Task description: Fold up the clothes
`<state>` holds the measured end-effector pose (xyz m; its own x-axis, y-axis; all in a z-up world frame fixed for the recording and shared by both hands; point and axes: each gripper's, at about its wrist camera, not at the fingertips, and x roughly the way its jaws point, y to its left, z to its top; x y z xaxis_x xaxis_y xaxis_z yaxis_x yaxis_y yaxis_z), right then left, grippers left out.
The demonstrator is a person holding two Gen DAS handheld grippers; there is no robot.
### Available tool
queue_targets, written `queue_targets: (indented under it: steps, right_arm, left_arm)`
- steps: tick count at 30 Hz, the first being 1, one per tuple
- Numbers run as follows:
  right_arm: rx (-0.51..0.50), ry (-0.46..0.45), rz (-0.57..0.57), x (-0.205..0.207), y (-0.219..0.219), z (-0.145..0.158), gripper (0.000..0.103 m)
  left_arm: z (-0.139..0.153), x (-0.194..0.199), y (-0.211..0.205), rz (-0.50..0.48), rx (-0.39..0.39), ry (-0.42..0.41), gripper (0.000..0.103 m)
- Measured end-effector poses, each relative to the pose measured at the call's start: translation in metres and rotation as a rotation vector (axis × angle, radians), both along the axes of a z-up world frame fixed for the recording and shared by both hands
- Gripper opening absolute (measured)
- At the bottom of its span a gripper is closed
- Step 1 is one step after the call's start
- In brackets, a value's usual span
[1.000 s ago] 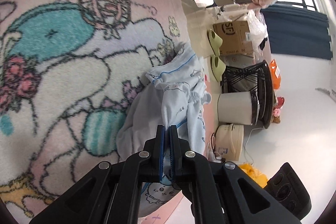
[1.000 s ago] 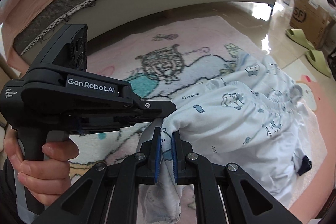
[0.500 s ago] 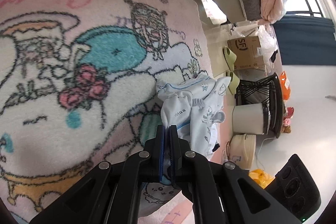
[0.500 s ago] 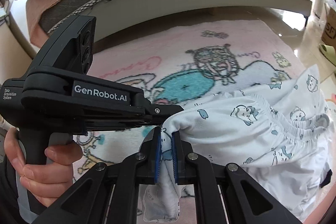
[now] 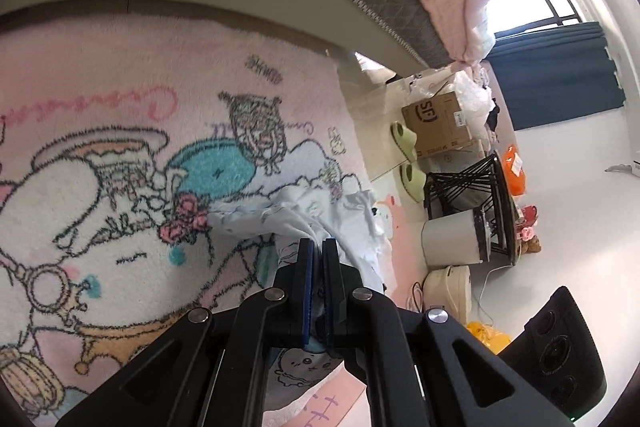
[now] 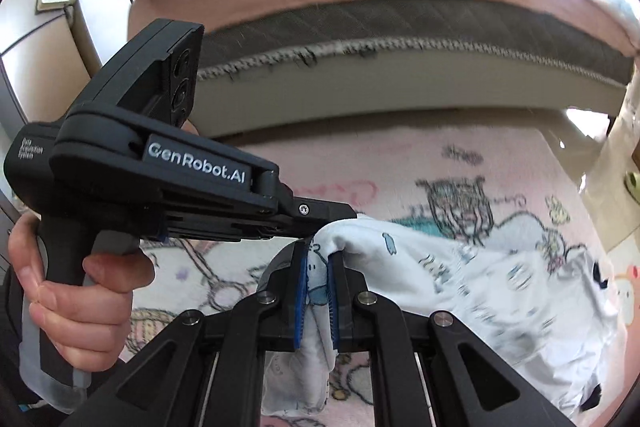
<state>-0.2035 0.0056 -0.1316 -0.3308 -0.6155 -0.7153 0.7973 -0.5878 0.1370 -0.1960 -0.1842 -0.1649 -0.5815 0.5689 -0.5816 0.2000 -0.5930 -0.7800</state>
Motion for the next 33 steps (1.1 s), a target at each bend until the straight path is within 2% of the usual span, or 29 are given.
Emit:
queue_targets:
  steps: [12,22,28,33]
  right_arm:
    - [-0.011,0.109,0.065,0.034,-0.022,0.081,0.006]
    - [0.02,0.186,0.13,0.073,-0.031,0.125,0.007]
    - [0.025,0.197,0.188,0.098,-0.039,0.149,0.006]
    - [0.044,0.209,0.247,0.115,-0.052,0.164,0.006]
  left_arm:
    - [0.077,0.037,-0.027,0.042,-0.017,0.095,0.003]
    - [0.12,0.076,-0.037,0.08,-0.023,0.135,0.003]
    - [0.136,0.103,-0.054,0.104,-0.008,0.116,0.003]
    - [0.151,0.119,-0.062,0.131,-0.036,0.118,0.003]
